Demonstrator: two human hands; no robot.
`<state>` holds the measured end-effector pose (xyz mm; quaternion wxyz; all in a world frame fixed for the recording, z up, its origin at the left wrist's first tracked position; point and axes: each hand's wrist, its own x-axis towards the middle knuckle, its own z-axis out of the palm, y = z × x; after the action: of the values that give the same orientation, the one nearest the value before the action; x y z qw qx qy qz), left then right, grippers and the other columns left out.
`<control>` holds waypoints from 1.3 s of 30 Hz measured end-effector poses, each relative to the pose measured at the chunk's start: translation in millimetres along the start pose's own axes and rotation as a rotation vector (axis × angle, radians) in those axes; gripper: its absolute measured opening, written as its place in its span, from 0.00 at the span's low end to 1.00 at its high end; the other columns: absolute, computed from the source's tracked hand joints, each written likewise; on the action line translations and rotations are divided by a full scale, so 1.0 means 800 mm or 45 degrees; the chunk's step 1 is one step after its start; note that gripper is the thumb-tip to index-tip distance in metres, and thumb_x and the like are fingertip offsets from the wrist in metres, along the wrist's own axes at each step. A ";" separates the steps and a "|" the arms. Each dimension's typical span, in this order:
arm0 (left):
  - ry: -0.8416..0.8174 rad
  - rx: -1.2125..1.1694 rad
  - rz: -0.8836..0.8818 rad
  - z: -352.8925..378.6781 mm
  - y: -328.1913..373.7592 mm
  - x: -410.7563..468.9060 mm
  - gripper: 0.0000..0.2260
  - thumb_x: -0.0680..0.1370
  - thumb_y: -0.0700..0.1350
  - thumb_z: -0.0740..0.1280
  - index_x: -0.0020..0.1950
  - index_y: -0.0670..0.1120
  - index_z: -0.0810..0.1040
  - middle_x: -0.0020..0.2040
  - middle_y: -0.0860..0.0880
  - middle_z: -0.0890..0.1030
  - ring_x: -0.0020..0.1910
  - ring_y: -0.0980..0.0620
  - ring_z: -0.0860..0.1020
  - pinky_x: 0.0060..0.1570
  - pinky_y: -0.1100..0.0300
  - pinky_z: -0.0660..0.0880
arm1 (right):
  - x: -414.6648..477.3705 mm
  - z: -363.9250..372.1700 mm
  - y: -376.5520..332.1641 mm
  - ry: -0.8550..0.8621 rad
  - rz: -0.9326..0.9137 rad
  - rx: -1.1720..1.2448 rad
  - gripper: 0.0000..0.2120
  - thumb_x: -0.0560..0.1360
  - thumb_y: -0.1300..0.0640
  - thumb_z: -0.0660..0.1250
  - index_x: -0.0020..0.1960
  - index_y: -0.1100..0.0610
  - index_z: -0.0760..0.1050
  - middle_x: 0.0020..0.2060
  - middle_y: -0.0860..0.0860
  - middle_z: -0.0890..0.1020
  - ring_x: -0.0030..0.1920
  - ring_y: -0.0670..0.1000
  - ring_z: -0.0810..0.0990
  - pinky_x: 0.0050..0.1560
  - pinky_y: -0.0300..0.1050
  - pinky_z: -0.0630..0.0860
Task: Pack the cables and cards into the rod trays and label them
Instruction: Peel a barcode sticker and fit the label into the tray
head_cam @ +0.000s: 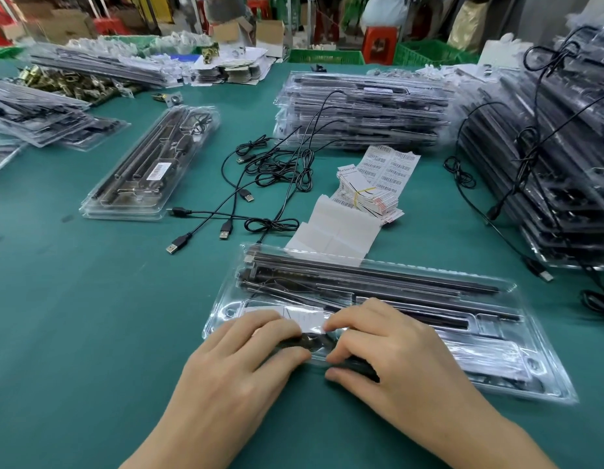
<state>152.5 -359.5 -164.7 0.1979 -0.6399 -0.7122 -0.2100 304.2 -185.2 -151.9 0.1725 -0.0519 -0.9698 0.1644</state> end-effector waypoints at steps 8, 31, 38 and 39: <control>-0.125 -0.190 -0.047 -0.001 -0.003 -0.002 0.09 0.75 0.38 0.73 0.49 0.52 0.86 0.59 0.59 0.84 0.62 0.60 0.80 0.57 0.64 0.78 | 0.000 -0.007 -0.009 -0.062 0.010 -0.094 0.10 0.69 0.48 0.80 0.42 0.45 0.79 0.47 0.37 0.81 0.49 0.44 0.79 0.43 0.39 0.78; -0.338 -0.085 -0.142 -0.048 -0.083 -0.023 0.14 0.79 0.51 0.61 0.60 0.56 0.83 0.59 0.63 0.81 0.64 0.58 0.79 0.64 0.55 0.71 | 0.007 0.042 -0.017 -0.005 -0.041 -0.254 0.18 0.77 0.47 0.71 0.65 0.51 0.77 0.74 0.50 0.73 0.75 0.50 0.69 0.72 0.53 0.71; -0.360 -0.154 -0.022 -0.047 -0.110 -0.016 0.12 0.80 0.52 0.61 0.58 0.58 0.82 0.55 0.63 0.83 0.66 0.68 0.73 0.56 0.64 0.77 | 0.008 0.041 -0.016 -0.012 -0.050 -0.279 0.16 0.79 0.45 0.65 0.64 0.49 0.76 0.74 0.48 0.72 0.75 0.48 0.69 0.74 0.49 0.67; -0.353 -0.164 -0.002 -0.046 -0.111 -0.018 0.12 0.81 0.51 0.61 0.58 0.57 0.82 0.55 0.63 0.84 0.67 0.69 0.72 0.58 0.65 0.76 | 0.009 0.040 -0.016 -0.018 -0.055 -0.293 0.16 0.79 0.45 0.66 0.64 0.49 0.77 0.74 0.48 0.73 0.75 0.48 0.69 0.74 0.49 0.67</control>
<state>66.5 -400.1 -146.1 0.0560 -0.6736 -0.7182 -0.1653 285.8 -205.9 -173.8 0.1622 -0.0493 -0.9843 0.0486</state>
